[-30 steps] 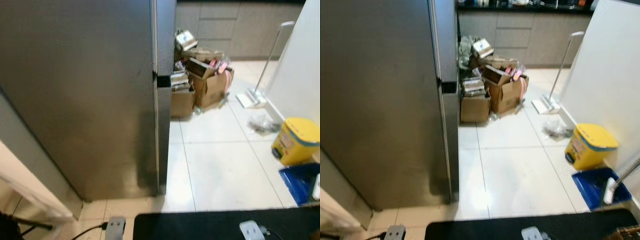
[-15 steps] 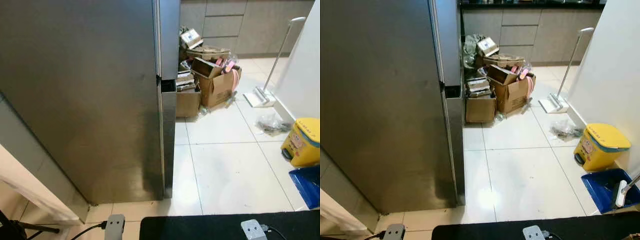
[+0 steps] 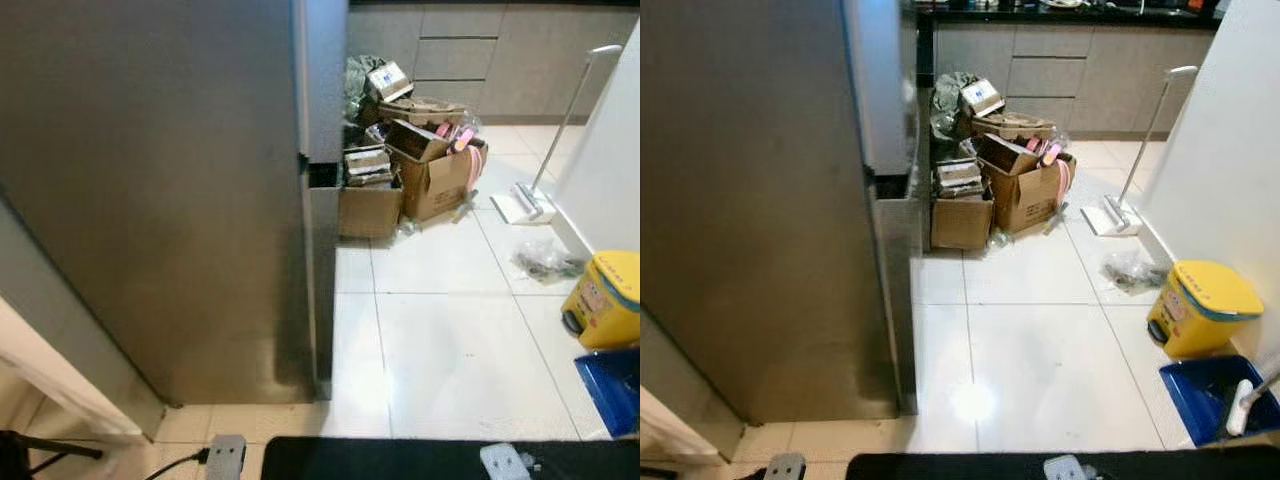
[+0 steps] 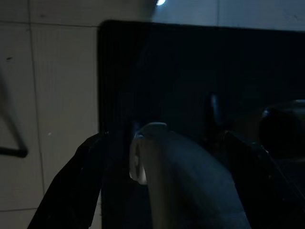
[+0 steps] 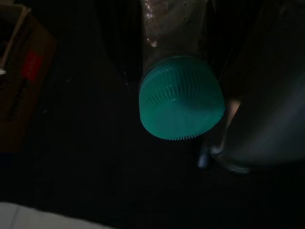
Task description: Restocking fridge
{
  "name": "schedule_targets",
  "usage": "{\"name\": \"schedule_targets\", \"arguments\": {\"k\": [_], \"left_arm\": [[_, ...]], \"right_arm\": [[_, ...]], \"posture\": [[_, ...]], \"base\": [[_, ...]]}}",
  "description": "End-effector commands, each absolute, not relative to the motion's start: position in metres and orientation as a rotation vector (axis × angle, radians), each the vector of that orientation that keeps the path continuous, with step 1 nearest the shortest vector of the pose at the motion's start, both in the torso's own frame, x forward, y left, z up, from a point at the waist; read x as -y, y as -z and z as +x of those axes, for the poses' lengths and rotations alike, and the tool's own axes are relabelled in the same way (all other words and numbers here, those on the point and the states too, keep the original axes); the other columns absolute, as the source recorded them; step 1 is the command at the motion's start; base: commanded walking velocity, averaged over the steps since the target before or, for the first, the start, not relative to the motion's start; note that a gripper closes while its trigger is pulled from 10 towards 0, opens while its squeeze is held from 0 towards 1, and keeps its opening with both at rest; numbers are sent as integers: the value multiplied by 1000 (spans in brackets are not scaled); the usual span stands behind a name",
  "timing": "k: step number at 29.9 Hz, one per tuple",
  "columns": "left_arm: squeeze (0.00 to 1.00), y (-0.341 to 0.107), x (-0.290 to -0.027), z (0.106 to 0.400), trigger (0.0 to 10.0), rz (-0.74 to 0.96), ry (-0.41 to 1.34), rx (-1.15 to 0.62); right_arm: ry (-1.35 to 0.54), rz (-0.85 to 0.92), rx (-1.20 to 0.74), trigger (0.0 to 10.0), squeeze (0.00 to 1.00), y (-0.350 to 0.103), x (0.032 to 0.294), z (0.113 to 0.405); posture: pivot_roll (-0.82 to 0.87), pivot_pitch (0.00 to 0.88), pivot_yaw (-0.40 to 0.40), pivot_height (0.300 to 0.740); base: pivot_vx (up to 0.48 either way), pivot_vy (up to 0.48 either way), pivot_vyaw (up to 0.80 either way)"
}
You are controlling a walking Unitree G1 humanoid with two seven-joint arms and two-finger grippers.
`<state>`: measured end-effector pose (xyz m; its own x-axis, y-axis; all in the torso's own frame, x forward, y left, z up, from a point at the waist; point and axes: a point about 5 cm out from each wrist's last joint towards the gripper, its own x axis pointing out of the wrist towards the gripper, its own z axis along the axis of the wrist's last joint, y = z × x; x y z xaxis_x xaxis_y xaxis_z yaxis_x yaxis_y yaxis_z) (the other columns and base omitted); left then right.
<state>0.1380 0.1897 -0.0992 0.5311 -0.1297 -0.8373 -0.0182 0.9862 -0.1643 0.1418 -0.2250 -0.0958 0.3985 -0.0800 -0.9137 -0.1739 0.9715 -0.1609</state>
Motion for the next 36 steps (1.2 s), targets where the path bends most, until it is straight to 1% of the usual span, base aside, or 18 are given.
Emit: {"name": "schedule_targets", "arguments": {"k": [1,5,8,28,33,36], "left_arm": [[0,100,-194,133,10000,-151,59,-1024],[0,100,-194,133,10000,-152,59,-1023],[0,100,-194,133,10000,-152,62,-1022],[0,100,-193,135,10000,-150,65,-1021],[0,100,-193,136,10000,-151,64,-1019],[0,100,-193,136,10000,-148,49,-1019]], "right_arm": [[-65,-244,-1180,10000,0,98,225,136],[-85,-222,-1168,10000,0,97,223,137],[-119,-222,-1171,10000,0,97,222,138],[-119,-214,-1184,10000,0,99,223,133],[-119,-218,-1184,10000,0,99,224,133],[-120,-220,-1185,10000,0,98,225,133]], "posture": [[-43,0,-11,740],[-43,0,-11,740],[-44,0,-11,740],[-47,0,-8,740],[-48,0,-11,740],[-48,0,-11,740]], "base": [[0,-439,0],[0,-438,0],[0,-436,640],[0,-422,642],[0,-330,644],[0,0,644]]}}
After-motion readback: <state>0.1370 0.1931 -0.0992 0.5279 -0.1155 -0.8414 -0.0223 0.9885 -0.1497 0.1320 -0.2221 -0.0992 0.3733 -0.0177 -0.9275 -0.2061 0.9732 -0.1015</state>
